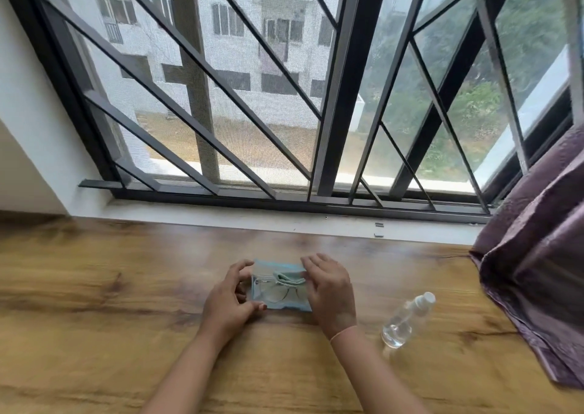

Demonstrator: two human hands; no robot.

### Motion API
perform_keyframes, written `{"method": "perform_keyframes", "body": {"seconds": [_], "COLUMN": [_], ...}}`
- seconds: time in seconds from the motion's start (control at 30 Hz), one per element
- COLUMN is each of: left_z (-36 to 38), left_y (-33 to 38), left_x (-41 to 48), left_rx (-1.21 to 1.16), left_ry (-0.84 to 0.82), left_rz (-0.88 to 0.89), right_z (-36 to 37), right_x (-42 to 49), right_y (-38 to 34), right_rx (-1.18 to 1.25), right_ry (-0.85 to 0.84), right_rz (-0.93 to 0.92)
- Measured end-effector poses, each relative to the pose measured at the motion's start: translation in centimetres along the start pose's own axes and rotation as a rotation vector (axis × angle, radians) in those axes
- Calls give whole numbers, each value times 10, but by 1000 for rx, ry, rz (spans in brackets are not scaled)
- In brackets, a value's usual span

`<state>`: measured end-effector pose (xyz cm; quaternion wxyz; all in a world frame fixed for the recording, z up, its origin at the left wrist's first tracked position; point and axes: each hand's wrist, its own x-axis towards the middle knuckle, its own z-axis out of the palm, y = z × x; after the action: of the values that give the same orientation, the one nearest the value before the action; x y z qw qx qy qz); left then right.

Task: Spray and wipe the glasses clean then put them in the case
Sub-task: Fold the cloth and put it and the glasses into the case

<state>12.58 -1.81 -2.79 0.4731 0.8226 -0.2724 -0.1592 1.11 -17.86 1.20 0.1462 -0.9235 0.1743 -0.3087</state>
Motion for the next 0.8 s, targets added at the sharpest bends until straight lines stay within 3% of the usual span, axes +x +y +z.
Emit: {"method": "perform_keyframes", "body": {"seconds": [0.13, 0.8], "left_z": [-1, -6], "left_y": [3, 10], "left_x": [-1, -7], "left_rx": [35, -27], "left_ry": [17, 15], "left_rz": [-2, 5], "right_z": [-6, 8], "right_x": [-5, -54], "right_y": [0, 15], "right_rx": [77, -7], "right_ry": [0, -16], "right_rz": [-15, -100]}}
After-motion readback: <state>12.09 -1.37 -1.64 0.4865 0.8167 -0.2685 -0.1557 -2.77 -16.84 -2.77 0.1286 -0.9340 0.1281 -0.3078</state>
